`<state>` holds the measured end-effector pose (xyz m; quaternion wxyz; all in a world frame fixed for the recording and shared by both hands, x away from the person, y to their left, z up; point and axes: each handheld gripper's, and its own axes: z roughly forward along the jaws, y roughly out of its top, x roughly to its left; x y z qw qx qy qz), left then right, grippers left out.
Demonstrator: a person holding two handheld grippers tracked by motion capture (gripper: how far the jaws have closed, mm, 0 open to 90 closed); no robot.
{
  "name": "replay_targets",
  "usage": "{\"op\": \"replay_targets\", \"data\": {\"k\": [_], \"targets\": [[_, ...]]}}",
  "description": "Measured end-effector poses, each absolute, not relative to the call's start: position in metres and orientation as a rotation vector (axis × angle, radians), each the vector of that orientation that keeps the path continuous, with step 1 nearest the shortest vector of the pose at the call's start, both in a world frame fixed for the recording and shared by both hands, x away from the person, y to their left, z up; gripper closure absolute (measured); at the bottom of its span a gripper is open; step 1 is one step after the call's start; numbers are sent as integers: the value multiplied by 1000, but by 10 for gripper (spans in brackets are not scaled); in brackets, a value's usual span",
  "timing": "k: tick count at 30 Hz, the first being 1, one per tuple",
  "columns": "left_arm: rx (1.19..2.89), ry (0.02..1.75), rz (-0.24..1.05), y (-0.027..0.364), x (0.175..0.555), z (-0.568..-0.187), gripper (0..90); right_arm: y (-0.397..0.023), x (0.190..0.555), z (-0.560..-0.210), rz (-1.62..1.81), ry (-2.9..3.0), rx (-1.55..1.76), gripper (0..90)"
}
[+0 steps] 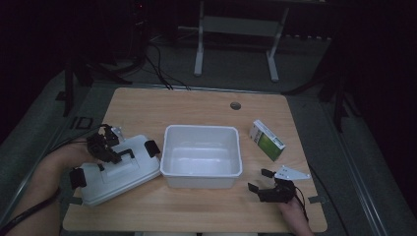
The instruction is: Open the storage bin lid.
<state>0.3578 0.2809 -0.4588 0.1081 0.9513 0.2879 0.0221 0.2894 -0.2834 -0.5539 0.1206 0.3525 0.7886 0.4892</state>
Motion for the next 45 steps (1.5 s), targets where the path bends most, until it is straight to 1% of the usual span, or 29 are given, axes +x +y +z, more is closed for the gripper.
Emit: {"op": "replay_targets", "data": {"k": [15, 21, 23, 24, 25, 26, 28, 32, 34, 36, 37, 40, 45], "targets": [[2794, 874, -2, 277, 362, -482, 833, -283, 289, -554, 1419, 2314, 1019, 139], [2793, 881, -26, 276, 363, -485, 831, -283, 289, -554, 1415, 2314, 1015, 138], [2785, 882, -13, 276, 363, -483, 829, -284, 289, -553, 1421, 2311, 1018, 138], [2781, 882, -12, 276, 363, -483, 818, -284, 289, -554, 1421, 2311, 1019, 139], [2779, 879, -4, 276, 363, -481, 780, -284, 289, -554, 1421, 2312, 1020, 139], [2767, 892, -5, 277, 363, -480, 779, -284, 289, -554, 1421, 2311, 1020, 139], [2763, 899, -24, 277, 363, -478, 664, -285, 289, -554, 1427, 2307, 1024, 138], [2753, 942, -41, 277, 363, -477, 550, -286, 288, -554, 1414, 2289, 1029, 135], [2768, 956, -28, 278, 364, -478, 495, -286, 288, -553, 1423, 2293, 1027, 135], [2772, 964, -12, 279, 364, -478, 478, -287, 288, -552, 1438, 2286, 1031, 134], [2764, 969, -9, 279, 364, -477, 442, -287, 287, -551, 1455, 2287, 1036, 131], [2761, 956, 10, 279, 363, -474, 414, -287, 286, -548, 1445, 2295, 1031, 127], [2756, 949, 23, 278, 363, -469, 414, -286, 282, -531, 1389, 2306, 989, 119]]}}
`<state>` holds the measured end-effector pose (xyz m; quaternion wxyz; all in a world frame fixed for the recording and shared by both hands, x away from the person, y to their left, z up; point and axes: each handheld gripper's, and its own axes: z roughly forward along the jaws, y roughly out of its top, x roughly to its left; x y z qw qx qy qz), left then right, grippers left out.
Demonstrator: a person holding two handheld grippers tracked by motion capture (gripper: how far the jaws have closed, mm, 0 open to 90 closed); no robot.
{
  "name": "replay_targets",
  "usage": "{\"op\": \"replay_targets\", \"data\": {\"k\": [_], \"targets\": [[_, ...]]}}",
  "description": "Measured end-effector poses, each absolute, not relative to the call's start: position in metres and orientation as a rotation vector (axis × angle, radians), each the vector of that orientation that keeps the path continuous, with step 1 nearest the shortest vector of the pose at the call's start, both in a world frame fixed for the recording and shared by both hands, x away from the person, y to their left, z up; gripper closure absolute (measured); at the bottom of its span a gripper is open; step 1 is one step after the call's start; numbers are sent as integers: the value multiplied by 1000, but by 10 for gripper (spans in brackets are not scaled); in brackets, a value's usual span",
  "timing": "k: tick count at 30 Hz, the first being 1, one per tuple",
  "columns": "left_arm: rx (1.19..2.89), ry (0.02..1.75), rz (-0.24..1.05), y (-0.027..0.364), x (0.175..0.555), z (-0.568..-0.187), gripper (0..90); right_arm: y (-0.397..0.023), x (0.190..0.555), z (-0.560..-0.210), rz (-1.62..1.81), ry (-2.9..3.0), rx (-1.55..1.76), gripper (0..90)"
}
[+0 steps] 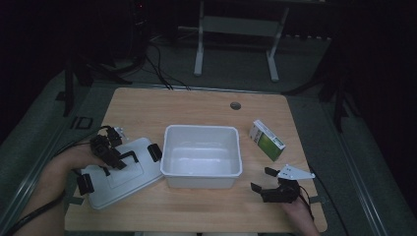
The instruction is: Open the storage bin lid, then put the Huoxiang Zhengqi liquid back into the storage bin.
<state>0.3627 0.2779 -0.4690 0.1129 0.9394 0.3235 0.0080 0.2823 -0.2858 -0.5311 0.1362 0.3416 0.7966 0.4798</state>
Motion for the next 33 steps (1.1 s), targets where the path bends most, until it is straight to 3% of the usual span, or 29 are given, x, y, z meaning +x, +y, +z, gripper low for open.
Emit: {"op": "replay_targets", "data": {"k": [11, 12, 25, 29, 33], "targets": [[2739, 953, 36, 278, 360, -461, 414, -305, 292, -489, 1324, 2235, 1055, 106], [2739, 957, 27, 279, 360, -462, 414, -310, 295, -483, 1302, 2238, 1067, 167], [2739, 964, -9, 280, 359, -463, 414, -328, 323, -463, 1268, 2231, 1070, 204], [2739, 964, -14, 281, 358, -463, 414, -330, 344, -454, 1224, 2260, 1090, 288], [2740, 954, -19, 279, 358, -462, 414, -330, 352, -451, 1201, 2266, 1105, 288]]}}
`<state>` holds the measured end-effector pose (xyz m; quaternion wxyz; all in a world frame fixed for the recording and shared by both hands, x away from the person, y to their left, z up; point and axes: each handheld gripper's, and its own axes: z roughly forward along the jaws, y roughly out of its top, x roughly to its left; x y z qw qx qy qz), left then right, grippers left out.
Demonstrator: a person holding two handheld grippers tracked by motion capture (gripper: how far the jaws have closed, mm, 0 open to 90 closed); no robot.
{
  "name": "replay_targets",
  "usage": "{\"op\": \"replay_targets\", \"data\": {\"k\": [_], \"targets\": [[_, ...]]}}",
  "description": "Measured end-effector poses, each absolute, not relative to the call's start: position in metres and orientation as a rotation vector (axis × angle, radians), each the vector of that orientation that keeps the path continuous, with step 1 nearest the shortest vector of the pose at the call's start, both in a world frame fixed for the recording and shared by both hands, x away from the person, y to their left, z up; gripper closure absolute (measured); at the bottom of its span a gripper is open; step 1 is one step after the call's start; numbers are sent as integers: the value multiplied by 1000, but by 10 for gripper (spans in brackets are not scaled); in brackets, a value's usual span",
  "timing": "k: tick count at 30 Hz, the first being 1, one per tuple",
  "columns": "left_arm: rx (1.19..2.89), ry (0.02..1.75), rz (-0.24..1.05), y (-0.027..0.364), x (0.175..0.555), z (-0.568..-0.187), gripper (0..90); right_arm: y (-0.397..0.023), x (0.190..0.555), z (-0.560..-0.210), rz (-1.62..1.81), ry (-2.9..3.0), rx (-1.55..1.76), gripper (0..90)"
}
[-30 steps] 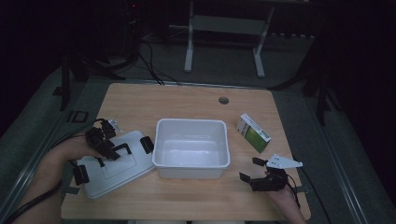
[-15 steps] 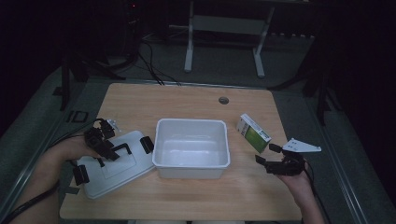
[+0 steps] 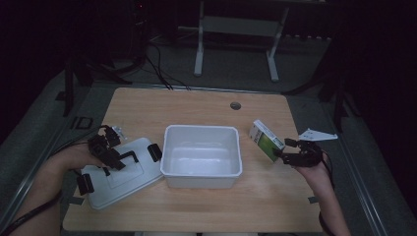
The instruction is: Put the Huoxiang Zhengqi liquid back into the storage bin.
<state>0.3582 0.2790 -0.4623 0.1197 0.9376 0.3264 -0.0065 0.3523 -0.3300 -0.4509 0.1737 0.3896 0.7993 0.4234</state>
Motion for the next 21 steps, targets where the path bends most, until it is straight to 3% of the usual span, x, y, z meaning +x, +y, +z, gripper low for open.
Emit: {"op": "replay_targets", "data": {"k": [21], "targets": [[2749, 951, -36, 280, 357, -465, 415, -328, 414, -445, 952, 2389, 1223, 299]]}}
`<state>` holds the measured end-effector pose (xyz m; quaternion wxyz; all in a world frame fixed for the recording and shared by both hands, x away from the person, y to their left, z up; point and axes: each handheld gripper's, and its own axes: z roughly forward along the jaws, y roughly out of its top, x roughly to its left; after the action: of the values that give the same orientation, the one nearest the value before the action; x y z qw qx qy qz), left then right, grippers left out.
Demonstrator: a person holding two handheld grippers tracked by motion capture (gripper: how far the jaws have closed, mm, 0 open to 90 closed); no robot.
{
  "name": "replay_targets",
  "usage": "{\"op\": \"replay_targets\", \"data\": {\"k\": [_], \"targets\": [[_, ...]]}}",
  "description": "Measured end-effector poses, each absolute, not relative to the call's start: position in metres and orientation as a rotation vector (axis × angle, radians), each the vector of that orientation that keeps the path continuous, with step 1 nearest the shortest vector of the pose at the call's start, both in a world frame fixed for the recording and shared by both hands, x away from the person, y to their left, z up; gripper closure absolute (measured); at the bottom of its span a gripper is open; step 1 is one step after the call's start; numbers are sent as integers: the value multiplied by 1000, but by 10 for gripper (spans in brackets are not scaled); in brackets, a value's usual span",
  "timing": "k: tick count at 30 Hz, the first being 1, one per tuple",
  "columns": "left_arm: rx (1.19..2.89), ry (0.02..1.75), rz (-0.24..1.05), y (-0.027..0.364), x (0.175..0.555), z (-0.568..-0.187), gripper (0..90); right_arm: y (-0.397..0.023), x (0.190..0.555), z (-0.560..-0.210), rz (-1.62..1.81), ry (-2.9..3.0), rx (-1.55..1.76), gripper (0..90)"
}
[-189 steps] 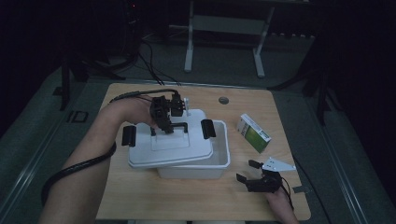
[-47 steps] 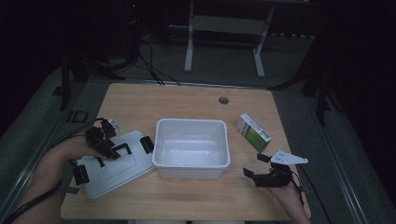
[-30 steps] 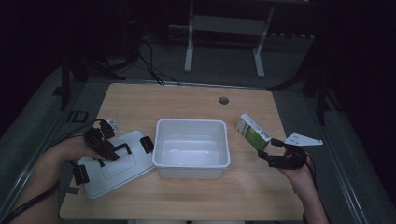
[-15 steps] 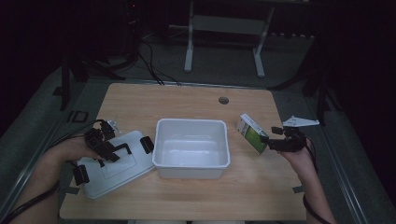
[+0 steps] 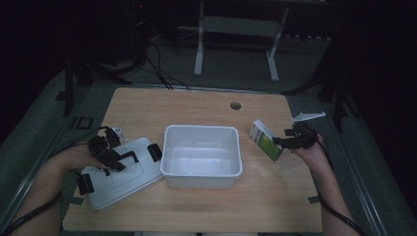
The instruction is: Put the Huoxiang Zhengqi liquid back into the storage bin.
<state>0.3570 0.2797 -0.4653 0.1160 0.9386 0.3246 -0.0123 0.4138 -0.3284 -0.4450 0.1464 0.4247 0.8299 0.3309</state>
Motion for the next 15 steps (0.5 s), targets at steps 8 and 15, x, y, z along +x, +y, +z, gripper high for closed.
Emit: {"op": "replay_targets", "data": {"k": [8, 15], "targets": [[2749, 950, -55, 280, 357, -466, 414, -325, 424, -451, 863, 2472, 1235, 334], [2752, 957, -70, 280, 356, -468, 414, -320, 431, -451, 766, 2544, 1236, 370]]}}
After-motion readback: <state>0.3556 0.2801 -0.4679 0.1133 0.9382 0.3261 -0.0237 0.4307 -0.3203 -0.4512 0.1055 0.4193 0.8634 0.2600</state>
